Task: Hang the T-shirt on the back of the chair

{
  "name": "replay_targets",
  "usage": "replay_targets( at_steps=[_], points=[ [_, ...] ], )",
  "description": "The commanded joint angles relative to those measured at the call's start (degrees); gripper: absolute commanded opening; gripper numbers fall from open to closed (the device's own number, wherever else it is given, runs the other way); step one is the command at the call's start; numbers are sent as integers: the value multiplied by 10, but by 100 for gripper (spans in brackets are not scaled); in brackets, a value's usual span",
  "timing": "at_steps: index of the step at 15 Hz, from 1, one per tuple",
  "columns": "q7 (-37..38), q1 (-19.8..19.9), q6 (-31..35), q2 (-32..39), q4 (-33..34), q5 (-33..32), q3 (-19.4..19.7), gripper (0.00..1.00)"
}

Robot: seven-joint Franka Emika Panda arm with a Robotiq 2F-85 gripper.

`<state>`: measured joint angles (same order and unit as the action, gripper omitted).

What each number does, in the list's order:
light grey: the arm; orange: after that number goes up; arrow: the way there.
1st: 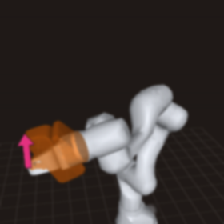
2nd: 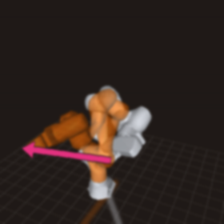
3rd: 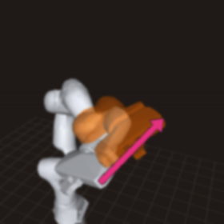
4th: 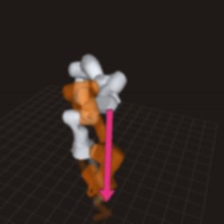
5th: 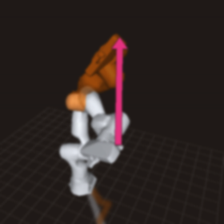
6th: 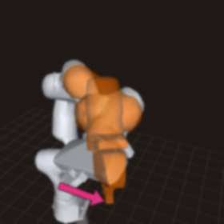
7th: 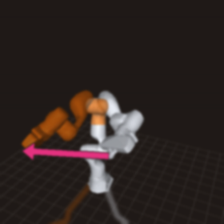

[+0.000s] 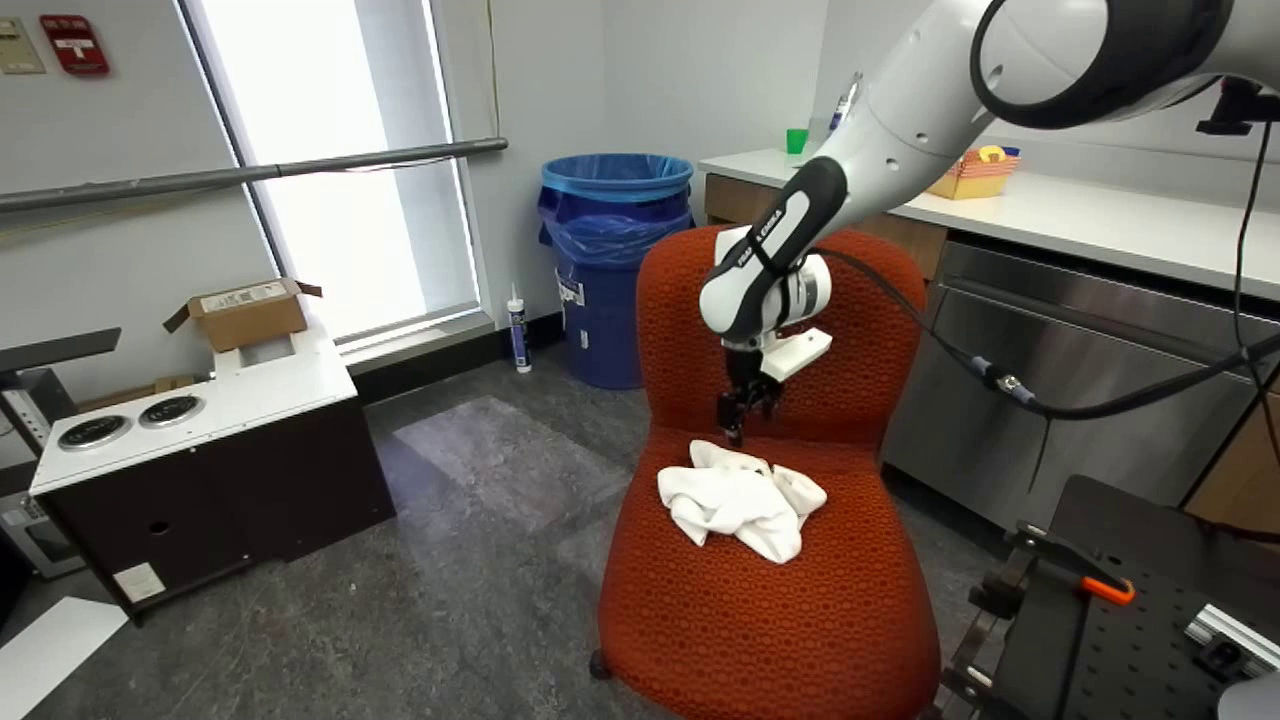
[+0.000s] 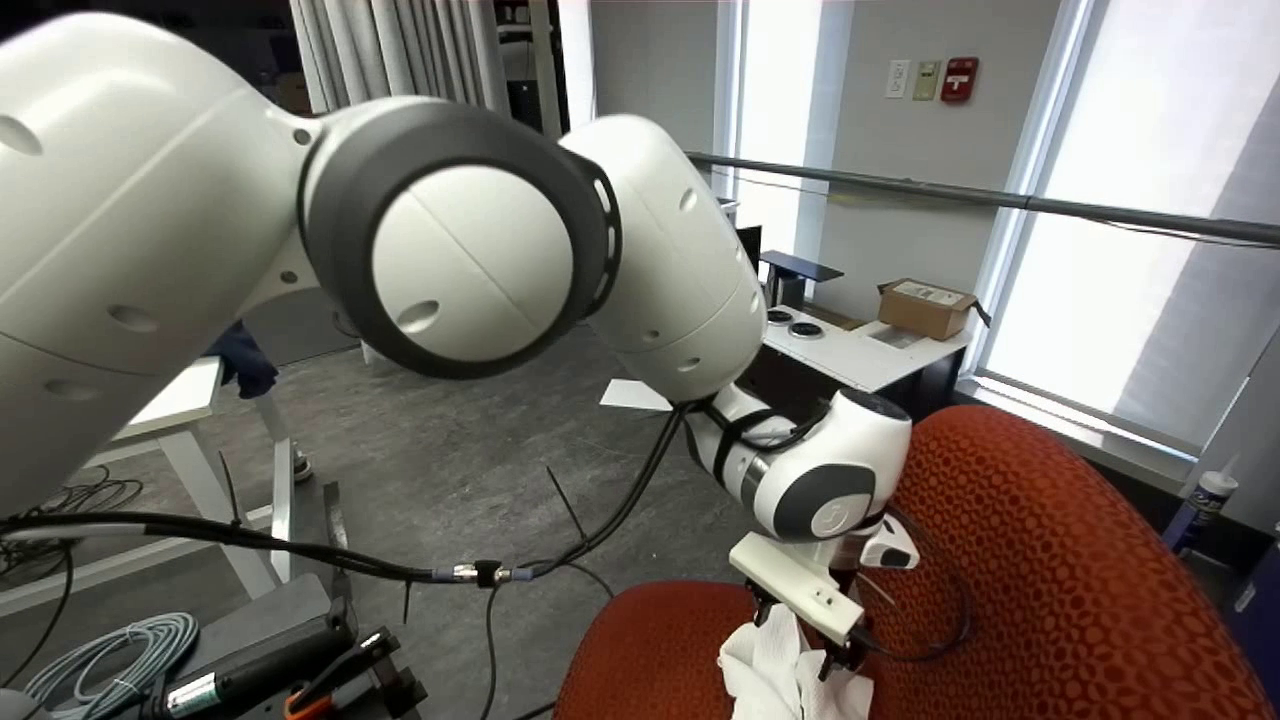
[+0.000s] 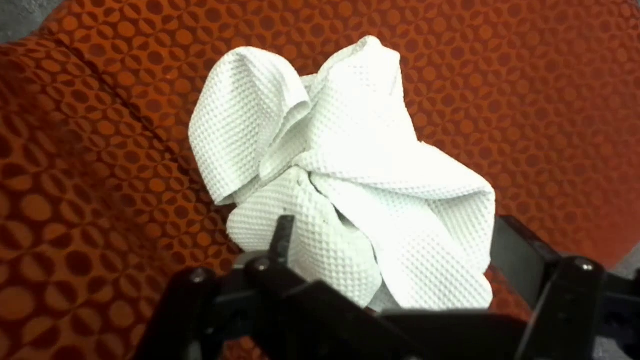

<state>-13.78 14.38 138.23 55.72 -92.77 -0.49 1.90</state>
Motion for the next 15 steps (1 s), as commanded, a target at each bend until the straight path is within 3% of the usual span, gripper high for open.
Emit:
replay_targets(
  at_steps=[1,5,12,13,14,15],
  points=[
    [13,-16,57,61,29,-16,16,100],
    [40,-36,131,116,45,-21,32,100],
    [121,-112,219,197,85,-53,106,100],
    [127,-117,219,204,91,-53,111,75],
    [131,-121,216,208,95,-53,113,74],
    [135,-125,215,212,99,-52,116,64]
  ],
)
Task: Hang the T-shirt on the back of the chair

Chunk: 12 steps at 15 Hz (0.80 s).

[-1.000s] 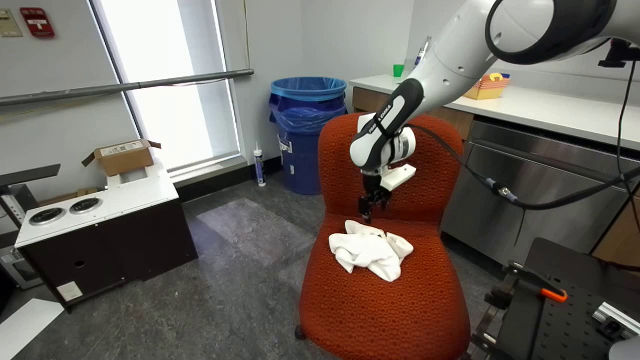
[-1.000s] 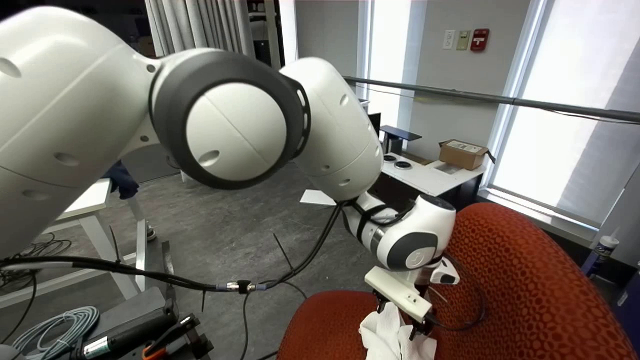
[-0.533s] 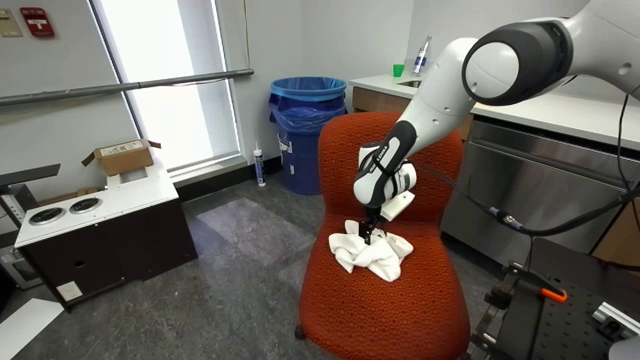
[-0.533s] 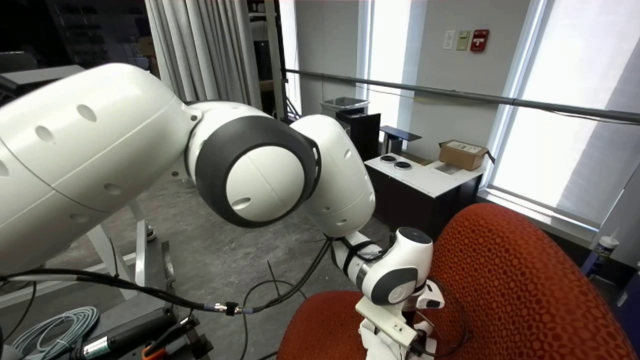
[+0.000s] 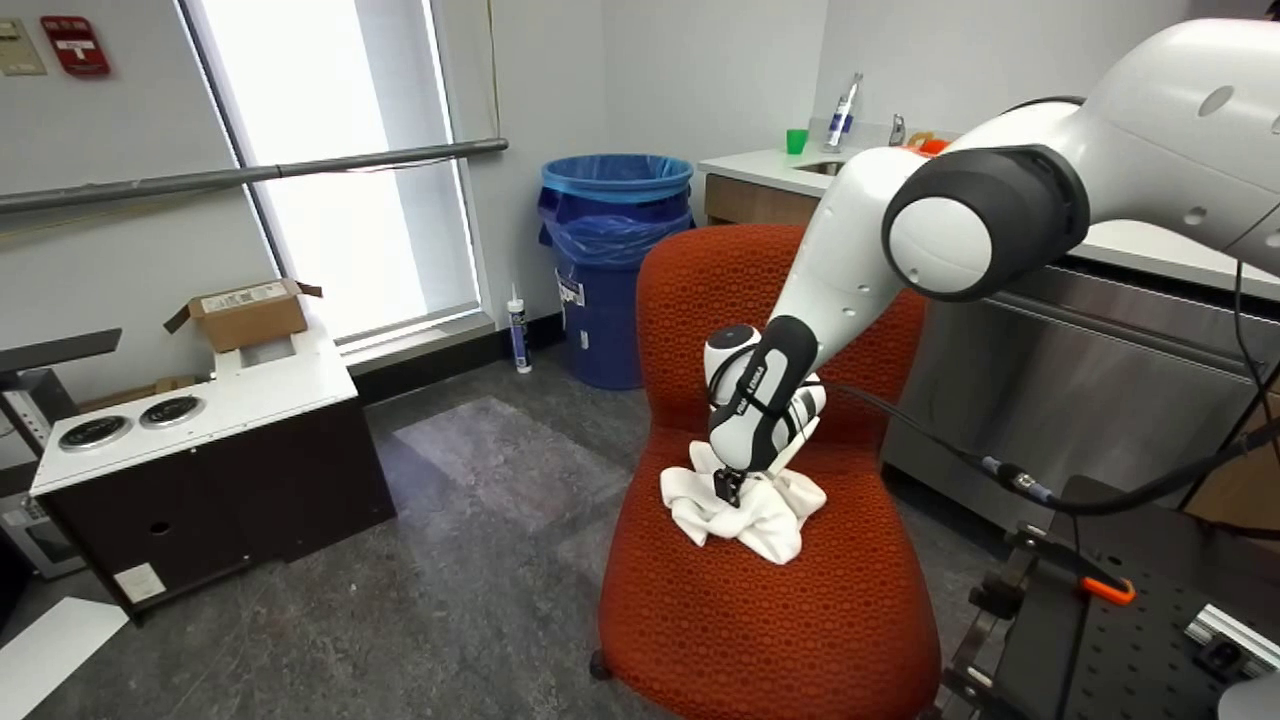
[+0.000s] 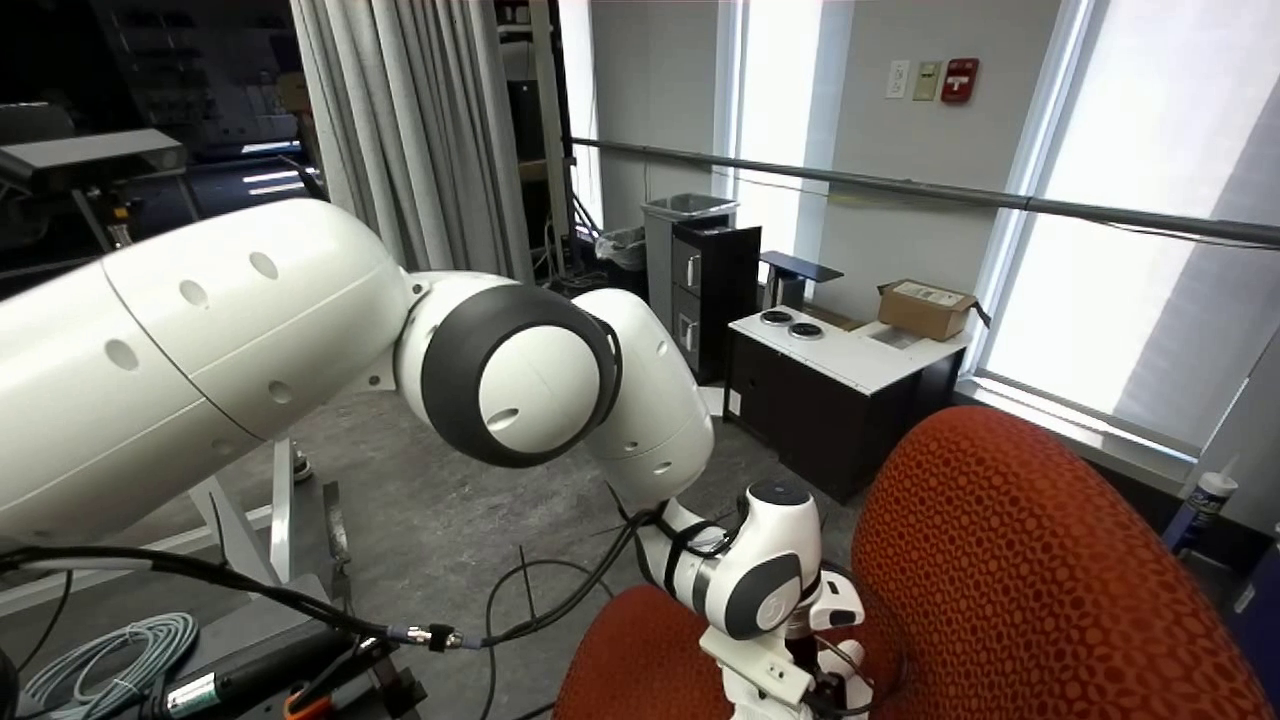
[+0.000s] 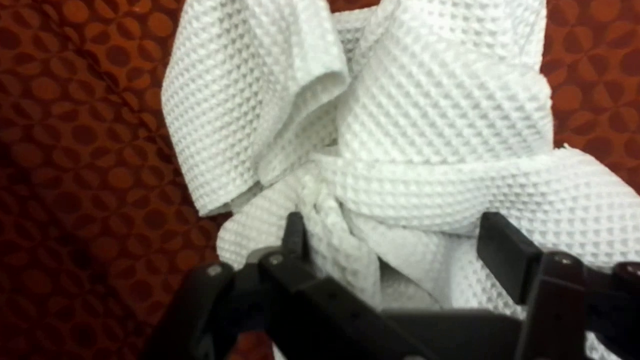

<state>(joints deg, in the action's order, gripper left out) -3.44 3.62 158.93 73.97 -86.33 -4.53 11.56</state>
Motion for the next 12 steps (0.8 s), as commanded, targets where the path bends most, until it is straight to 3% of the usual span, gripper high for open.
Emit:
replay_targets(
  at_steps=[1,7,12],
  points=[
    [30,-17,7,29,35,-11,18,56],
    [18,4,4,14,27,-4,1,4],
    [18,17,1,12,25,0,-3,0]
  ],
)
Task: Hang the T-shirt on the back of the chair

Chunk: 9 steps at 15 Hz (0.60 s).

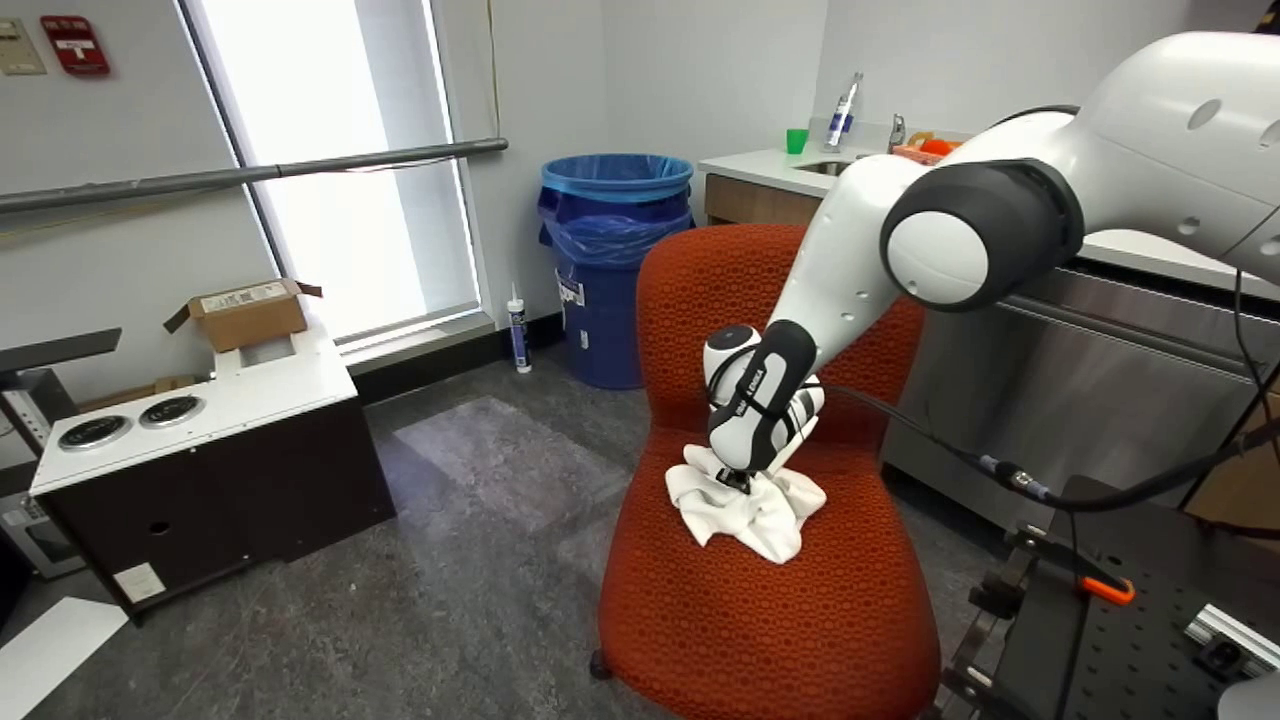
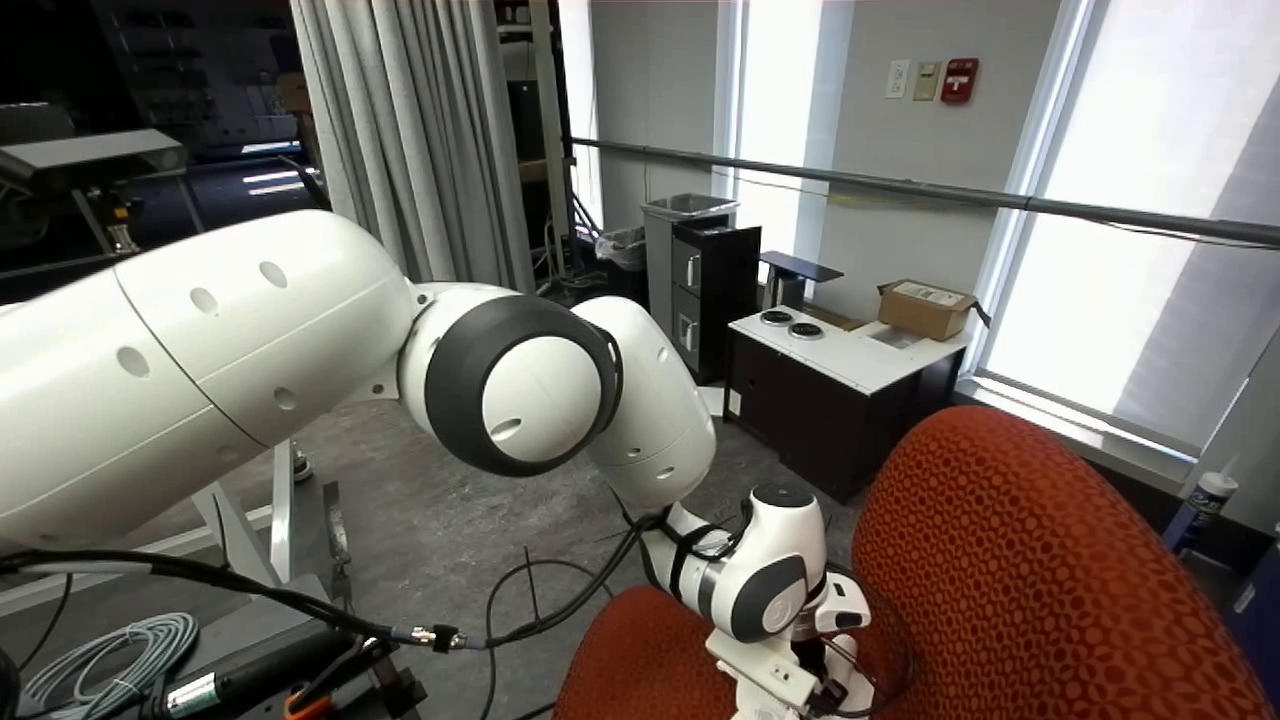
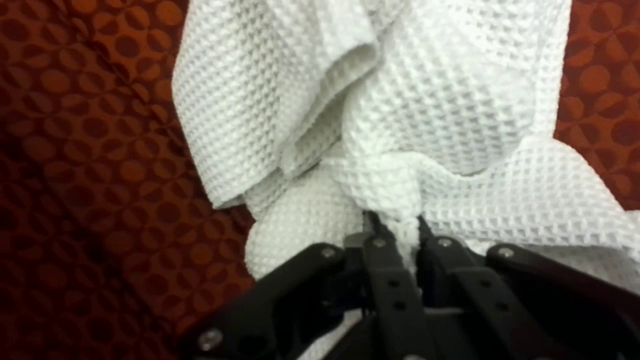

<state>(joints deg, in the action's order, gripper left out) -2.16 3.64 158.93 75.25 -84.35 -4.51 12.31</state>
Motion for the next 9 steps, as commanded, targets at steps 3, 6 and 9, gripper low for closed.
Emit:
replay_targets(
  at_steps=[3,6,9],
  points=[
    [-1,28,-3,-6,4,3,-20,0],
    [-17,43,-19,-38,-13,4,-38,0],
    [-43,67,-48,-93,-38,6,-63,0]
  ],
)
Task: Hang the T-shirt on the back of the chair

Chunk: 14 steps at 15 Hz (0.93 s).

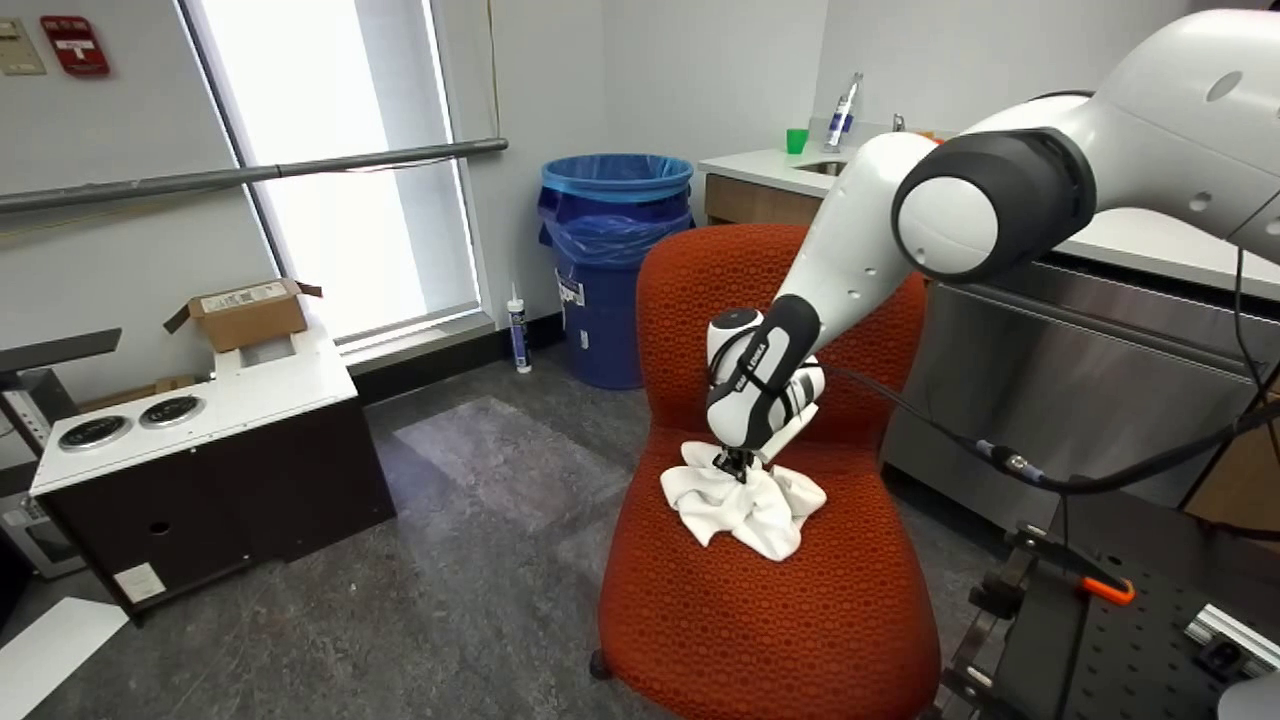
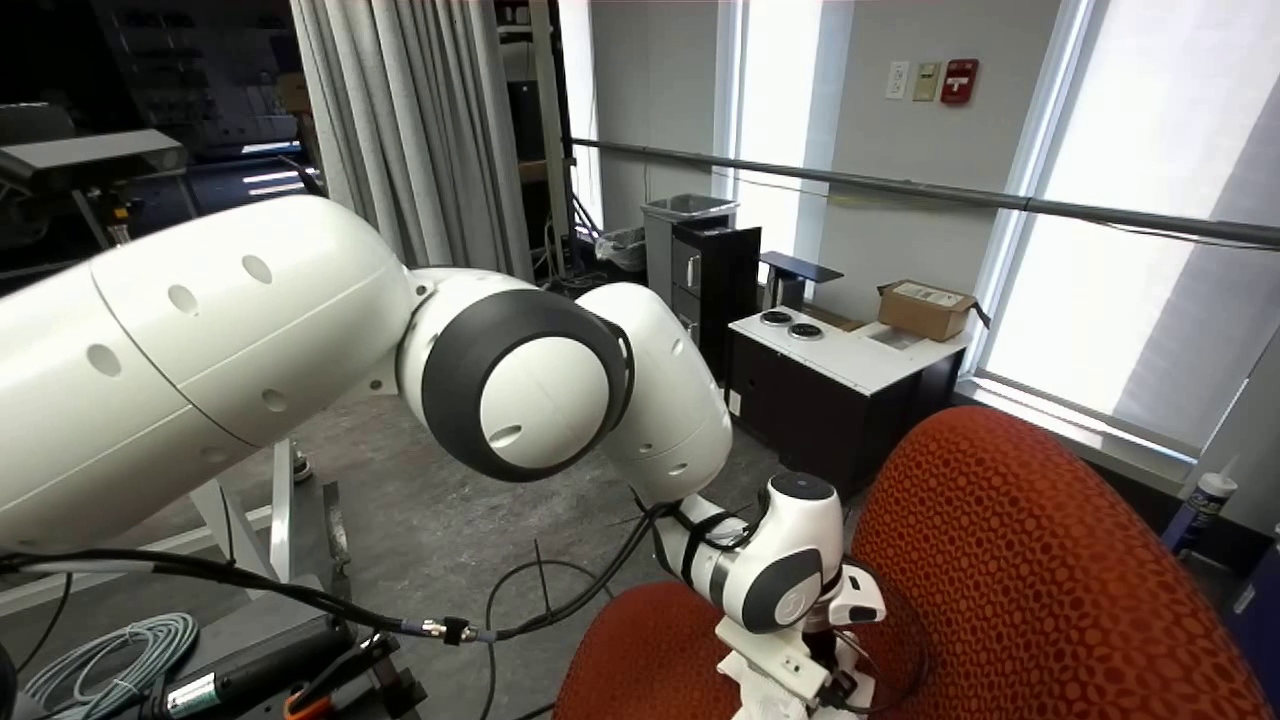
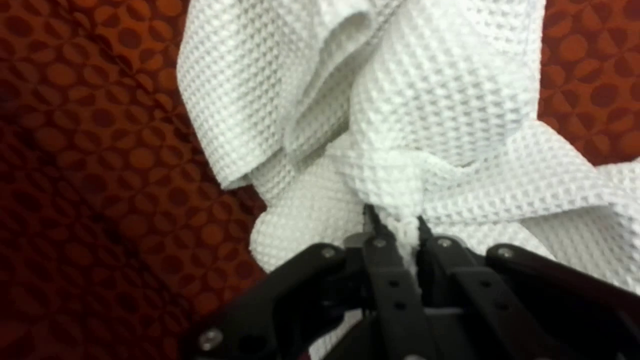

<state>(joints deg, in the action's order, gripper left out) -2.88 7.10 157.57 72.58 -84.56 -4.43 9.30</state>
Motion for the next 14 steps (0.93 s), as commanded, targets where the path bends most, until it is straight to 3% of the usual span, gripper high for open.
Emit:
replay_targets(
  at_steps=[1,9,14],
  points=[
    [-46,40,-44,-85,-43,6,-42,0],
    [-101,101,-124,-236,-79,51,-107,0],
    [-81,100,-200,-282,-44,72,-91,0]
  ],
)
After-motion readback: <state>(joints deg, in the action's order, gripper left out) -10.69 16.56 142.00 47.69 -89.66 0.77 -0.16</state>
